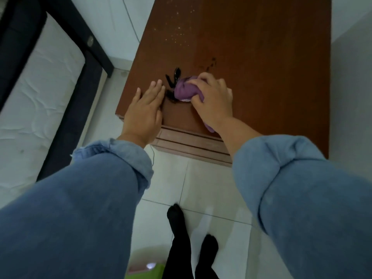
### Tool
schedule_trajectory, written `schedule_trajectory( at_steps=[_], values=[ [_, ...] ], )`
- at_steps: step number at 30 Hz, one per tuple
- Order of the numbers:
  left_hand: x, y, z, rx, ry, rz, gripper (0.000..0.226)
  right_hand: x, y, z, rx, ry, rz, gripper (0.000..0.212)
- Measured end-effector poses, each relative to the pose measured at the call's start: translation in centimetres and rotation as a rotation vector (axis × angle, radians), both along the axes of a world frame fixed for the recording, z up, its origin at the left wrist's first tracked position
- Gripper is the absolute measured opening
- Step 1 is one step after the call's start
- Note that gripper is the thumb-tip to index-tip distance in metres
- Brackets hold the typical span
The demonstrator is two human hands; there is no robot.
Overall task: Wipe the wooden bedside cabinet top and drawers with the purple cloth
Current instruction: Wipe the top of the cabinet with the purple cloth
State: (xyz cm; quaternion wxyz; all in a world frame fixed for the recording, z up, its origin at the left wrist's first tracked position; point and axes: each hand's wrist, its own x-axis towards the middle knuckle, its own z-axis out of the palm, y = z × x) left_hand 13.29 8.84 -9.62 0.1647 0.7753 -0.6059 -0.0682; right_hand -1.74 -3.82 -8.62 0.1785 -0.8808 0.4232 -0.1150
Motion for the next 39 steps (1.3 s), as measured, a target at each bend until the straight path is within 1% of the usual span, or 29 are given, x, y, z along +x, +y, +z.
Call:
schedule_trajectory(
  at_steps=[3, 6, 14, 17, 19, 21, 22, 24, 26, 27, 28, 30, 32, 33, 36, 37, 39],
  values=[
    [-0.6, 2.6, -0.2, 0.021, -0.046, 0.002, 0.055, 0.0, -0.3, 0.1, 0.006, 0.034, 0.026, 0.039],
    [-1.1, 3.2, -0.3, 0.059, -0.046, 0.025, 0.052, -0.2, -0.1, 0.2, 0.015, 0.048, 0.035, 0.039],
    [-1.2, 2.9, 0.2, 0.176, -0.025, 0.065, 0.059, -2.5, 6.7, -0.1, 0.011, -0.021, 0.058, 0.037],
    [-1.1, 2.7, 0.8, 0.246, 0.001, 0.044, 0.061, -3.1, 8.8, 0.4, 0.077, -0.024, 0.075, 0.034],
    [-0.8, 2.7, 1.3, 0.286, 0.015, 0.021, 0.063, -3.2, 9.3, 1.2, 0.205, -0.037, 0.097, 0.033],
    [-0.9, 2.7, 1.8, 0.319, 0.033, 0.012, 0.064, -3.1, 9.3, 2.5, 0.404, -0.103, 0.040, 0.032],
    [-1.0, 2.6, 2.1, 0.331, 0.050, 0.016, 0.064, -2.9, 9.2, 3.3, 0.526, -0.171, -0.041, 0.031],
    [-1.1, 2.3, 2.7, 0.347, 0.088, 0.034, 0.059, -2.2, 8.4, 4.7, 0.811, -0.364, -0.278, 0.025],
    [-0.9, 1.7, 3.3, 0.345, 0.069, 0.054, 0.052, -1.3, 6.9, 6.1, 1.105, -0.523, -0.508, 0.019],
    [-0.6, 1.3, 3.6, 0.328, 0.044, 0.063, 0.050, -0.8, 6.0, 6.7, 1.215, -0.568, -0.582, 0.020],
    [-0.5, 0.9, 3.8, 0.297, 0.023, 0.074, 0.050, -0.4, 5.1, 7.2, 1.273, -0.600, -0.627, 0.021],
    [0.2, -0.4, 4.2, 0.208, -0.010, 0.097, 0.049, 0.9, 2.9, 7.9, 1.294, -0.643, -0.659, 0.018],
    [0.6, -1.5, 4.5, 0.154, -0.024, 0.108, 0.050, 2.0, 1.2, 8.2, 1.275, -0.669, -0.656, 0.014],
    [1.0, -2.3, 4.5, 0.137, -0.022, 0.111, 0.050, 2.8, 0.1, 8.2, 1.269, -0.682, -0.652, 0.016],
    [1.9, -4.5, 4.4, 0.123, 0.006, 0.101, 0.050, 4.8, -3.5, 8.2, 1.261, -0.692, -0.687, 0.036],
    [2.2, -5.3, 4.4, 0.123, 0.014, 0.099, 0.050, 5.4, -4.7, 8.4, 1.244, -0.688, -0.688, 0.036],
    [3.0, -6.9, 4.0, 0.117, 0.015, 0.113, 0.050, 6.7, -7.4, 8.8, 1.141, -0.664, -0.614, 0.027]
  ],
)
